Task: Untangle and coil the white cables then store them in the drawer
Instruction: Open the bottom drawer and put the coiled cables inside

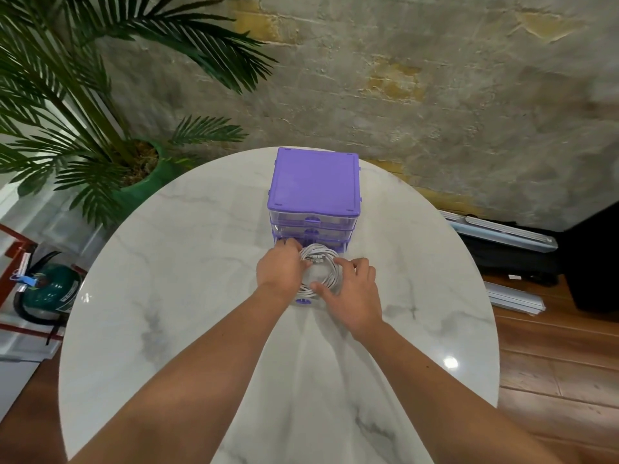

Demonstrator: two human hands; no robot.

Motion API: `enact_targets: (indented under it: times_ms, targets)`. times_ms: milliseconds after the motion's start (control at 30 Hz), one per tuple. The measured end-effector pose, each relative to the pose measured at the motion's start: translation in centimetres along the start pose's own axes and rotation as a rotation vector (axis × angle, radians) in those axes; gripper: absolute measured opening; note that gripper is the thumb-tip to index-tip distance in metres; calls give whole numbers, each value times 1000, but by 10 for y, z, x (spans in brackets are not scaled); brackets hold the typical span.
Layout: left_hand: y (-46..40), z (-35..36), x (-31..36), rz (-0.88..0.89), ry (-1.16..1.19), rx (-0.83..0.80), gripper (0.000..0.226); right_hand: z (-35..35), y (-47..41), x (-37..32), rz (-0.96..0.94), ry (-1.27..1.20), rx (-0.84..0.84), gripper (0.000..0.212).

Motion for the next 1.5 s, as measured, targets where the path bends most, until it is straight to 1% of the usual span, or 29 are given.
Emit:
enact_targets:
  times_ms: [67, 133, 233, 300, 367, 467, 633, 767, 1000, 1133, 1267, 1367, 1433, 1500]
  targets:
    - [-2, 1, -6, 30, 57, -32, 39, 2, -1, 0, 1, -9, 5, 74]
    - [-4, 2, -13, 101, 78, -116, 46, 3, 0, 1, 0, -4, 16, 73]
    - [-3, -1, -23, 229, 88, -290, 71, 5, 3, 2, -37, -54, 17, 70]
    - [0, -4, -26, 260, 119, -376, 89, 4, 5, 3, -56, -96, -20, 68]
    - [-1, -3, -29, 280, 121, -417, 102, 1, 5, 2, -62, -82, -37, 67]
    - [-2, 3, -33, 276, 111, -401, 111, -1, 5, 2, -64, -93, -33, 65]
    - [1, 5, -33, 259, 176, -382, 114, 0, 6, 4, -60, -74, -31, 63]
    - [4, 5, -27, 243, 159, -363, 119, 0, 6, 3, -45, -66, -40, 64]
    - [7, 6, -24, 239, 149, -364, 109, 0, 6, 2, -19, -70, -48, 68]
    - [6, 6, -19, 178, 163, -344, 106, 2, 5, -2, 30, -105, -29, 71]
    - [10, 3, -12, 120, 117, -318, 107, 5, 3, -5, 79, -115, -30, 76]
    - [12, 1, -10, 109, 56, -306, 104, 4, 5, -4, 43, -118, -35, 75]
    - [14, 0, -10, 116, -3, -279, 101, 4, 10, -1, -22, -136, -25, 73]
    - [13, -1, -11, 128, -48, -270, 95, 6, 16, 2, -101, -160, -6, 77]
Point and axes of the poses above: each hand's wrist, its own y-axis away from the middle knuckle, its own z-axis out of the palm, x = y × z, the point moved 1 cm from there along -y, towards the middle knuckle, and after that the axes turned 13 degrees about -x, right-handed, at the moved point
